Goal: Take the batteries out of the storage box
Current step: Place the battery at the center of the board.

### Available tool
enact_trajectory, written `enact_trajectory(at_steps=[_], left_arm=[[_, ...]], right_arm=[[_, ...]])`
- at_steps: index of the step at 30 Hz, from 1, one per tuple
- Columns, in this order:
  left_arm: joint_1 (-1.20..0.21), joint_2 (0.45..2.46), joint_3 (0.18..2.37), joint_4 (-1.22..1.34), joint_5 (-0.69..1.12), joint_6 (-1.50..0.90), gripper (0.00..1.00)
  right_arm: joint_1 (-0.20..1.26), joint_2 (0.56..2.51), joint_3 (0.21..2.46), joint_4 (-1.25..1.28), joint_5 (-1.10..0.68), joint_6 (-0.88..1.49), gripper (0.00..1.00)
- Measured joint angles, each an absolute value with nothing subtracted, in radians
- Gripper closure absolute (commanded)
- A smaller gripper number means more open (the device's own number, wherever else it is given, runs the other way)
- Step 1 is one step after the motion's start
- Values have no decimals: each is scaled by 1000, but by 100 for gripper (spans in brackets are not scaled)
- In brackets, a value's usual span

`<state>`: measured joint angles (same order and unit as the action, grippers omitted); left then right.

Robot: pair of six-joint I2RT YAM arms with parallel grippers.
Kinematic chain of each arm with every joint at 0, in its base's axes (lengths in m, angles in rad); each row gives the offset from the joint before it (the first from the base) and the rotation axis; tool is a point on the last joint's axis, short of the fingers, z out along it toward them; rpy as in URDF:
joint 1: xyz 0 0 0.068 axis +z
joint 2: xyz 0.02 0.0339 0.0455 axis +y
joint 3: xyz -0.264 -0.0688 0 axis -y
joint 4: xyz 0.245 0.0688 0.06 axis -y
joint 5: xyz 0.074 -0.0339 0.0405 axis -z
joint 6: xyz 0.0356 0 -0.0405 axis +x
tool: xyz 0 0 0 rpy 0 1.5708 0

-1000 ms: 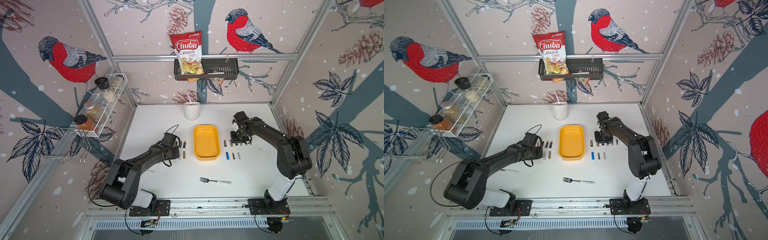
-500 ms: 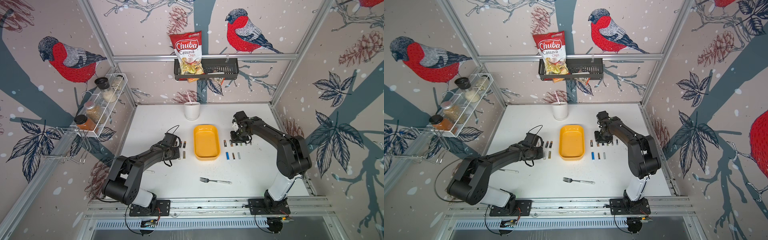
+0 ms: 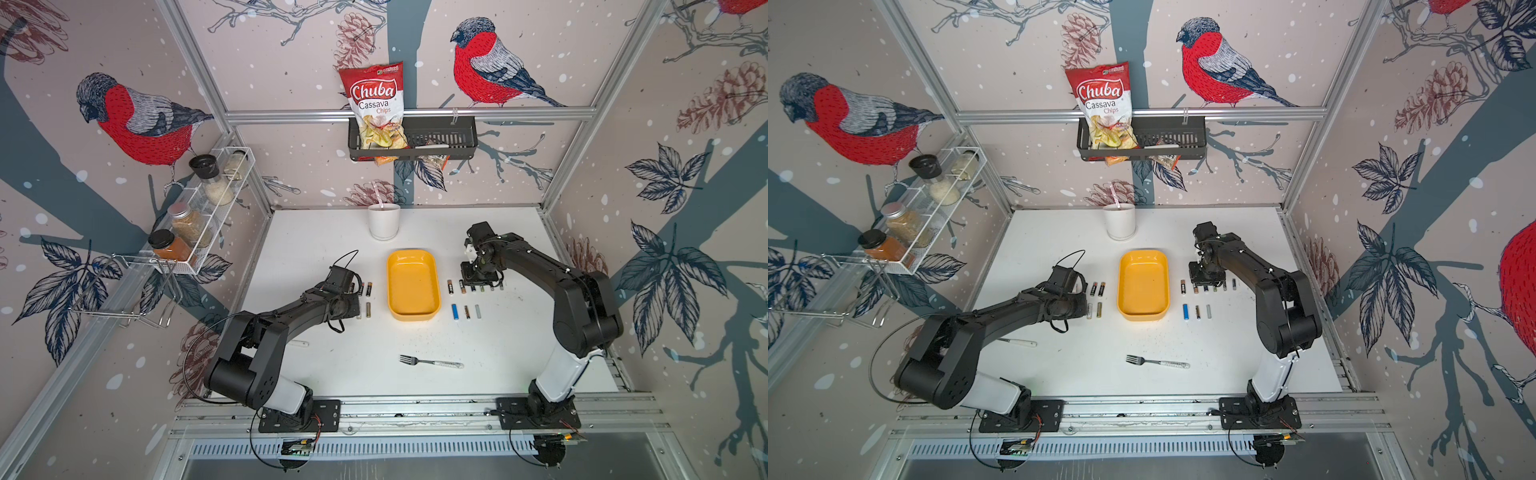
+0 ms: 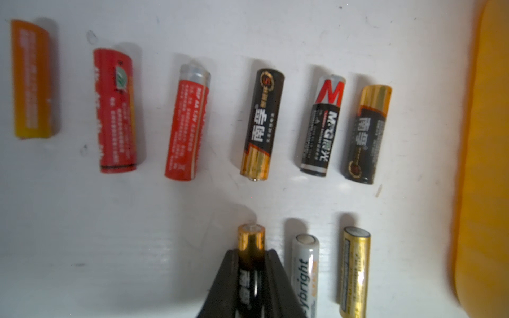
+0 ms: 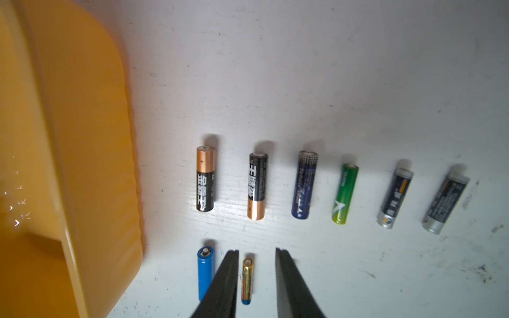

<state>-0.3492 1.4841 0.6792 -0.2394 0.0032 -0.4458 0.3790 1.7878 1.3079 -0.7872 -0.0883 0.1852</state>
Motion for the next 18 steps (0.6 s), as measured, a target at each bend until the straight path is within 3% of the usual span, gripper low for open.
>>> enact_trajectory(at_steps=[8, 18], left_arm=[[-349, 1474, 672, -244, 16, -448, 74], [-349, 1462, 666, -257, 18, -463, 74]], right_arm=[[380, 1788, 1307, -787, -88, 185, 70], [381, 1788, 1303, -786, -88, 185, 70]])
